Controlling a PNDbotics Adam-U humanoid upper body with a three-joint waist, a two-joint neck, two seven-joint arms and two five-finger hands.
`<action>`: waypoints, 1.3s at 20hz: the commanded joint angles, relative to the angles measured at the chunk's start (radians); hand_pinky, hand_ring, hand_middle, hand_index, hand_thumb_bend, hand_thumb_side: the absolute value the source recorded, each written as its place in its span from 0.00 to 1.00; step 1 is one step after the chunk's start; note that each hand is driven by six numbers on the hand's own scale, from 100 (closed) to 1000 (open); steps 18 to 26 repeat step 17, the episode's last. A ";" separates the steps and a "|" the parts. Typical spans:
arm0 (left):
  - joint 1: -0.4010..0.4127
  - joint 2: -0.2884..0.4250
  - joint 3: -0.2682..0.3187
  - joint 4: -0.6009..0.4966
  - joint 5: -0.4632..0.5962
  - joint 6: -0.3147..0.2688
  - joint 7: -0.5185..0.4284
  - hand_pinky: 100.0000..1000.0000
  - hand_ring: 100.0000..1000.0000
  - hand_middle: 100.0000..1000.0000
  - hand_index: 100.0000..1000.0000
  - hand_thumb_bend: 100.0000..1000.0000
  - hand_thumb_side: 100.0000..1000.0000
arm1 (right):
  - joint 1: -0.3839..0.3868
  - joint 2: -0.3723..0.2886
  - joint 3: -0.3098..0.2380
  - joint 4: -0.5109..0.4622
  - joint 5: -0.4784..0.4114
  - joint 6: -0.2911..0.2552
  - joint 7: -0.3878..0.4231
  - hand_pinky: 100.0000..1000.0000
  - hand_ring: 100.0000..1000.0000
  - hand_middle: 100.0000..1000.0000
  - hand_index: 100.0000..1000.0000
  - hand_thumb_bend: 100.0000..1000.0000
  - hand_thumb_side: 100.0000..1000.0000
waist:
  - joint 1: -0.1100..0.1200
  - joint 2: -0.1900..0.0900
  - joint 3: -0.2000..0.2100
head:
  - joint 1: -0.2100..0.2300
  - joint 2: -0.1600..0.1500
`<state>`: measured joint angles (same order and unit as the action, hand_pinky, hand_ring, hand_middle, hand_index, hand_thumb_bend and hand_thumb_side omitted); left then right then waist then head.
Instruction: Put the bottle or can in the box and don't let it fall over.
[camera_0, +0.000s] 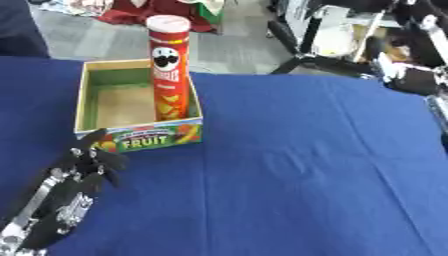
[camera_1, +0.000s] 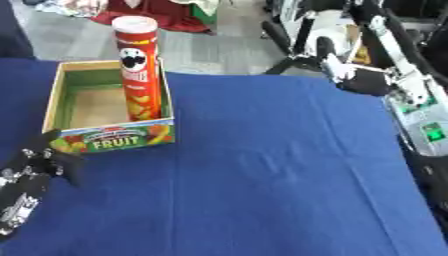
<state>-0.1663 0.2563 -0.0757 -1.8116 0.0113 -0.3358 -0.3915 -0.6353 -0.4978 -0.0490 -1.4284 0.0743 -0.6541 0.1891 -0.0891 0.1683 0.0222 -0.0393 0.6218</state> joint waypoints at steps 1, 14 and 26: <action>0.001 0.014 0.015 -0.011 -0.017 0.001 0.014 0.46 0.73 0.54 1.00 0.00 0.62 | 0.048 0.049 -0.087 -0.044 -0.060 0.056 0.048 1.00 0.76 0.89 0.96 0.00 0.41 | 0.005 -0.004 -0.011 | 0.025 -0.010; 0.036 0.005 -0.002 0.005 -0.027 0.008 0.010 0.46 0.74 0.55 1.00 0.00 0.64 | 0.518 0.284 -0.195 -0.429 -0.223 0.288 0.219 1.00 0.72 0.87 0.94 0.00 0.44 | 0.029 -0.029 -0.029 | 0.051 0.053; 0.042 0.004 -0.003 0.006 -0.031 0.006 0.009 0.46 0.74 0.55 1.00 0.00 0.64 | 0.529 0.295 -0.192 -0.428 -0.227 0.302 0.227 1.00 0.71 0.86 0.94 0.00 0.44 | 0.033 -0.032 -0.043 | 0.048 0.069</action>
